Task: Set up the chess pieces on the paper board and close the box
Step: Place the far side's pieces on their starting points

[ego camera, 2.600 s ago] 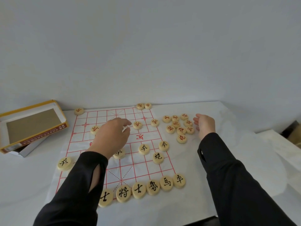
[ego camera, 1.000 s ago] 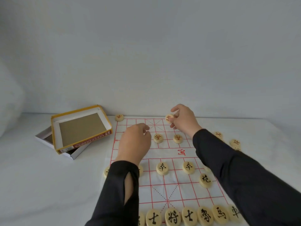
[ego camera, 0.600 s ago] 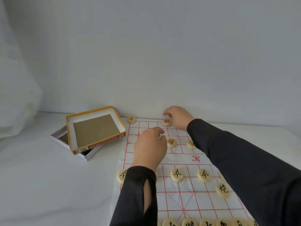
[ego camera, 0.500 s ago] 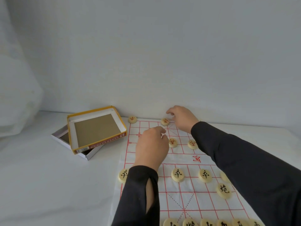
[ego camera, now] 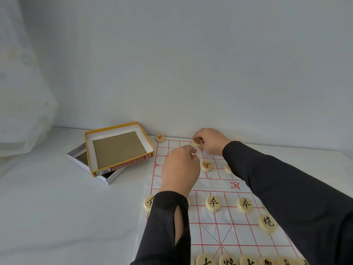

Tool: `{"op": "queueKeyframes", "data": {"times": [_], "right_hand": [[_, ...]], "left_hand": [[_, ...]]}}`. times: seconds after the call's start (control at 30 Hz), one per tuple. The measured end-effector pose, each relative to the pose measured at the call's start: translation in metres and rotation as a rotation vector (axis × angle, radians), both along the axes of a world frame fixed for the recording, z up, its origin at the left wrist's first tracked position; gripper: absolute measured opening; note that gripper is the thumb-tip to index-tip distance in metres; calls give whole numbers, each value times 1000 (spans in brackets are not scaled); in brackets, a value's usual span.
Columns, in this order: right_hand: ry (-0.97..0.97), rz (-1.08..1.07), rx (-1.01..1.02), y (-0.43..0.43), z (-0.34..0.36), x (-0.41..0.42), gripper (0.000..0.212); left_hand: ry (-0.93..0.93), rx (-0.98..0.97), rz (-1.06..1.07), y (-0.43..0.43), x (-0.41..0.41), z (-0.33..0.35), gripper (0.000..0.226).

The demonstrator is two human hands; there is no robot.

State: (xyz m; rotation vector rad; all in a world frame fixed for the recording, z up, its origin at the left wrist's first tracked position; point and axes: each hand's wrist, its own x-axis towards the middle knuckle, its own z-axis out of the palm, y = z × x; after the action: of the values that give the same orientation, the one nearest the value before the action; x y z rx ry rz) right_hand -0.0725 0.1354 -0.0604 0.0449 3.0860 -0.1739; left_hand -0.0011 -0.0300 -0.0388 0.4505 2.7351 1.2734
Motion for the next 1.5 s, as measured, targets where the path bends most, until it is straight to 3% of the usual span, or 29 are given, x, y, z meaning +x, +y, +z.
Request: {"op": "queueKeyframes", "data": {"times": [0.13, 0.3, 0.83, 1.03, 1.27, 1.5], "right_hand": [[6, -106, 13, 4, 0, 3, 22], [48, -175, 42, 5, 2, 6, 36], [100, -225, 13, -3, -4, 8, 19], [163, -201, -21, 0, 6, 28, 33], [171, -205, -98, 0, 15, 79, 28], [302, -357, -289, 6, 28, 141, 29]], "left_hand": [[10, 14, 9, 1, -2, 1, 35], [15, 19, -2, 3, -2, 0, 35], [28, 12, -17, 3, -2, -4, 35], [24, -32, -39, 4, -2, -5, 35], [56, -114, -101, 16, 12, 0, 33], [79, -213, -166, 25, 36, 1, 33]]}}
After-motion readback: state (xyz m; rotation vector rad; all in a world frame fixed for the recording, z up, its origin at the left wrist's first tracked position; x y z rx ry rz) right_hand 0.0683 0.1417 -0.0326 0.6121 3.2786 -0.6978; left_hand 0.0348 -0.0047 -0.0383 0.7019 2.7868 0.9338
